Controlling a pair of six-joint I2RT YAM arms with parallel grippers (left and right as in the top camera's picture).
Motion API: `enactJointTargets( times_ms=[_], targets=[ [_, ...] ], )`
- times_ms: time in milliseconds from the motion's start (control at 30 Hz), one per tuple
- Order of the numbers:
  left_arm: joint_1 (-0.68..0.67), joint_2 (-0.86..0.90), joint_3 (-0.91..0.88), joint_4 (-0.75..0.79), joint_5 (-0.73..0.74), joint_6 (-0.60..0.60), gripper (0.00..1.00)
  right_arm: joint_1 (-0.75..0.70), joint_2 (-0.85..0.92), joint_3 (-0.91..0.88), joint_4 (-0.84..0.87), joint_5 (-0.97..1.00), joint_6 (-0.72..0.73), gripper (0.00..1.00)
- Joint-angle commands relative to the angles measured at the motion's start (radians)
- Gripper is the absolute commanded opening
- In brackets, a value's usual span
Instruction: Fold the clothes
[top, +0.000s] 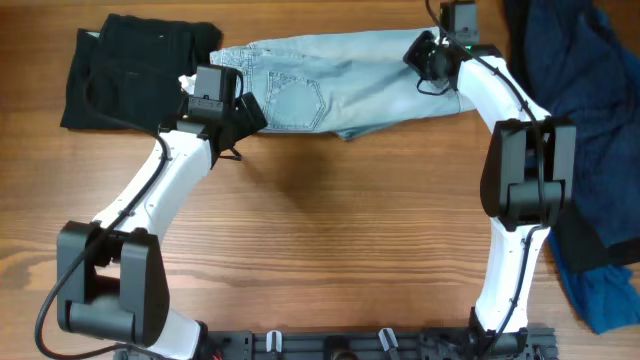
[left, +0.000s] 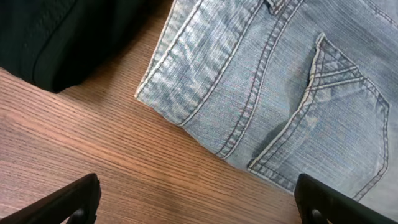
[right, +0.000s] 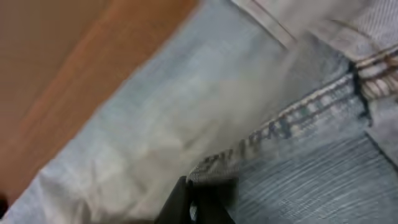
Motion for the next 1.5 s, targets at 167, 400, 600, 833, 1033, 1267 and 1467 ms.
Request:
enactJointTargets(
  times_ms=[167,400,600,833,1033,1267,1467],
  targets=[
    [-0.002,-0.018,0.011,0.0,0.005,0.019,1.0,0.005,0.03,0.057,0.182,0.045,-0.018,0.05],
    [-0.002,-0.018,0.011,0.014,0.005,0.019,1.0,0.008,0.097,0.056,0.288,0.08,-0.01,1.0],
    [-0.002,-0.018,0.011,0.018,0.005,0.019,1.0,-0.029,0.057,0.122,0.14,0.058,-0.158,1.0],
    [-0.001,-0.018,0.011,0.0,0.005,0.02,1.0,-0.188,-0.062,0.238,-0.301,-0.032,-0.396,1.0],
    [-0.002,-0.018,0.011,-0.027,0.005,0.023,1.0,-0.265,0.015,0.218,-0.545,-0.149,-0.577,0.99],
    [-0.002,-0.018,0.01,-0.038,0.005,0.023,1.0,-0.213,0.071,0.218,-0.551,-0.2,-0.646,0.9],
    [-0.002,-0.018,0.01,-0.037,0.005,0.023,1.0,-0.185,0.143,0.218,-0.498,-0.158,-0.614,0.75]
  ],
)
